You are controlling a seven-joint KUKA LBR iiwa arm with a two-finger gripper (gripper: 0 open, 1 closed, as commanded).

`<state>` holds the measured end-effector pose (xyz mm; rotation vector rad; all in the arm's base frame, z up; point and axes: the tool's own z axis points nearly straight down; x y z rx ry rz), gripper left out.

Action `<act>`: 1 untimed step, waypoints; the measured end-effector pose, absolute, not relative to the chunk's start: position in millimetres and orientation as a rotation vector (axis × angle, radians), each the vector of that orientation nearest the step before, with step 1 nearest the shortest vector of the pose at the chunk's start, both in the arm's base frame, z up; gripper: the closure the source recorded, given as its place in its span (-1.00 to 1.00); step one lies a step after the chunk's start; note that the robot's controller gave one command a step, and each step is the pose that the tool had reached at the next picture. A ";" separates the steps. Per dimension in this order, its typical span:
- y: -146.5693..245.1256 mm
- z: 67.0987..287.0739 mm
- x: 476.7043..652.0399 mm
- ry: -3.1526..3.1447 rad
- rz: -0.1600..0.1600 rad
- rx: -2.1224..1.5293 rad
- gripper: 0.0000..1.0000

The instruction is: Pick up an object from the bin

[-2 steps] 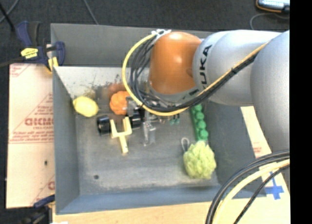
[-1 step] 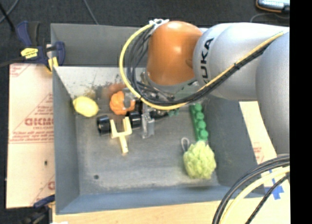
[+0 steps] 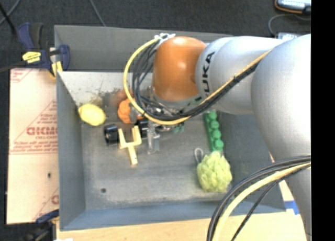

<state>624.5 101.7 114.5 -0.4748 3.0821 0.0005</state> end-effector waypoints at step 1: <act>97.8 89.8 632.1 3.124 0.020 -0.317 -1.00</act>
Offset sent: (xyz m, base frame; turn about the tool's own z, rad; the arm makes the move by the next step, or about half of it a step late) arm 0.0026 -0.0087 -0.0445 -0.1535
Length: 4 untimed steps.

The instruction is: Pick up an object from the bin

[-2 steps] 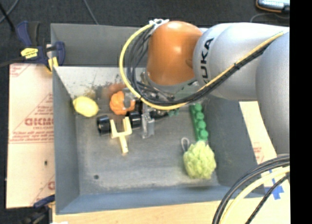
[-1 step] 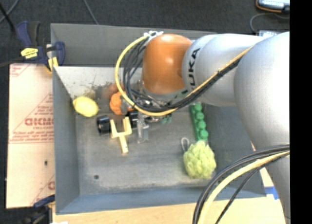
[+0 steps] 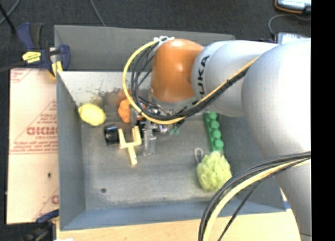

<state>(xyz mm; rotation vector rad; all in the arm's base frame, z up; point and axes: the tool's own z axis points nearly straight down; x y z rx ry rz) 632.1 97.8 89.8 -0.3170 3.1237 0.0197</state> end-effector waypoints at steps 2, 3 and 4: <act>92.6 72.1 629.1 3.032 -0.001 -0.702 1.00; 90.5 118.4 631.1 3.036 -0.002 -0.719 1.00; 87.5 145.9 643.4 3.017 -0.005 -0.712 1.00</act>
Offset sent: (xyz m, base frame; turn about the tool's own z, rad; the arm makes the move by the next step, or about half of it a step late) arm 0.0000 0.0000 0.0000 0.0000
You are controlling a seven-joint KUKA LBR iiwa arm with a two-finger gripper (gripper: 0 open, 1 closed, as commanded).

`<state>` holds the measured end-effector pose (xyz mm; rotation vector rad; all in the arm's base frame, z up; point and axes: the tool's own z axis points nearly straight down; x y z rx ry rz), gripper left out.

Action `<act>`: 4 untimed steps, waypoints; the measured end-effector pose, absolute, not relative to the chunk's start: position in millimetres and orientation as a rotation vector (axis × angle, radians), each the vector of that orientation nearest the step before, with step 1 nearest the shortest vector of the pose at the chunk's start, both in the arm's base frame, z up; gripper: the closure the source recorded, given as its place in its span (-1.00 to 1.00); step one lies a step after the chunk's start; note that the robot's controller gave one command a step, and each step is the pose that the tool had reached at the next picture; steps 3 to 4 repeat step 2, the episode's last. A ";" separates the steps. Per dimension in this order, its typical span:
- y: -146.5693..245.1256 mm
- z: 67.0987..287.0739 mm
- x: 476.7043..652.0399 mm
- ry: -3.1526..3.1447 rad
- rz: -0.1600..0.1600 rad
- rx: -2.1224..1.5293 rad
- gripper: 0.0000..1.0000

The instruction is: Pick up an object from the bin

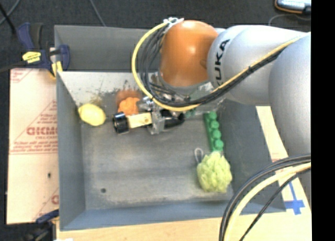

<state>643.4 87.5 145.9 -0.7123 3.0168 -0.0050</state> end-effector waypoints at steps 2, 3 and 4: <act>99.0 220.6 634.9 3.017 -0.005 -0.758 1.00; 99.0 220.6 634.9 3.017 -0.005 -0.758 1.00; 99.0 220.6 634.9 3.017 -0.005 -0.758 1.00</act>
Offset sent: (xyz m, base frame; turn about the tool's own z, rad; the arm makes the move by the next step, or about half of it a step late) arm -0.0080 0.0246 0.2079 -0.0934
